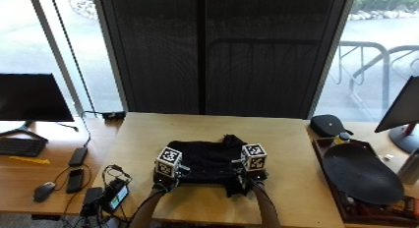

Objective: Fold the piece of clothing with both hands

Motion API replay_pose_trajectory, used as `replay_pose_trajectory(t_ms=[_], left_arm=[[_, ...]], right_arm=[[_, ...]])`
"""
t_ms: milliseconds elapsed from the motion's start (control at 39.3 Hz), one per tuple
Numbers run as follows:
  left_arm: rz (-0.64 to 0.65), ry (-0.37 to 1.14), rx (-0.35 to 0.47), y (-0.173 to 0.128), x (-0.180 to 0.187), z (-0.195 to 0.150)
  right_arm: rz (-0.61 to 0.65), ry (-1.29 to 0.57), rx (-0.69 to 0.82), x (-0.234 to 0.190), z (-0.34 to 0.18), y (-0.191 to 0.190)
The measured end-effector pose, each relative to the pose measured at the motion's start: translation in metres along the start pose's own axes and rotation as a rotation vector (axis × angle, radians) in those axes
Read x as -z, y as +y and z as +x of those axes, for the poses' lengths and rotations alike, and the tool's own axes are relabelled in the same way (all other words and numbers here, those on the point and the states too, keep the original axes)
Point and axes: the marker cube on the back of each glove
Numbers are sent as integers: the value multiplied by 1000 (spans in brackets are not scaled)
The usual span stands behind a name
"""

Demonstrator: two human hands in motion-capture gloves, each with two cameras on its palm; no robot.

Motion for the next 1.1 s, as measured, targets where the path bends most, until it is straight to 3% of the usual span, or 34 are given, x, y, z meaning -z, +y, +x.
replay_pose_trajectory(t_ms=[51, 153, 357, 509, 611, 688, 764, 841, 993, 1095], left_arm=[[3, 5, -22, 9, 19, 1], [16, -15, -10, 4, 45, -8], [148, -28, 178, -55, 72, -33], [256, 15, 281, -111, 39, -38], [262, -61, 345, -116, 28, -44], [347, -99, 392, -126, 26, -52], [407, -65, 404, -143, 14, -54], [337, -35, 408, -147, -3, -50], [245, -73, 434, -153, -29, -54], [166, -1, 439, -144, -37, -47]], right_arm=[[-41, -41, 11, 10, -1, 8], [14, -128, 12, 41, 5, -1], [162, -143, -125, 87, 9, -59], [196, -70, -246, 67, 14, -121], [348, -98, -271, 65, 6, -143], [462, -88, -317, 56, 12, -164], [437, -77, -377, 40, 14, -168], [369, -70, -414, 24, 13, -165], [455, -65, -404, 12, 16, -186], [498, -77, -396, 12, 22, -188]])
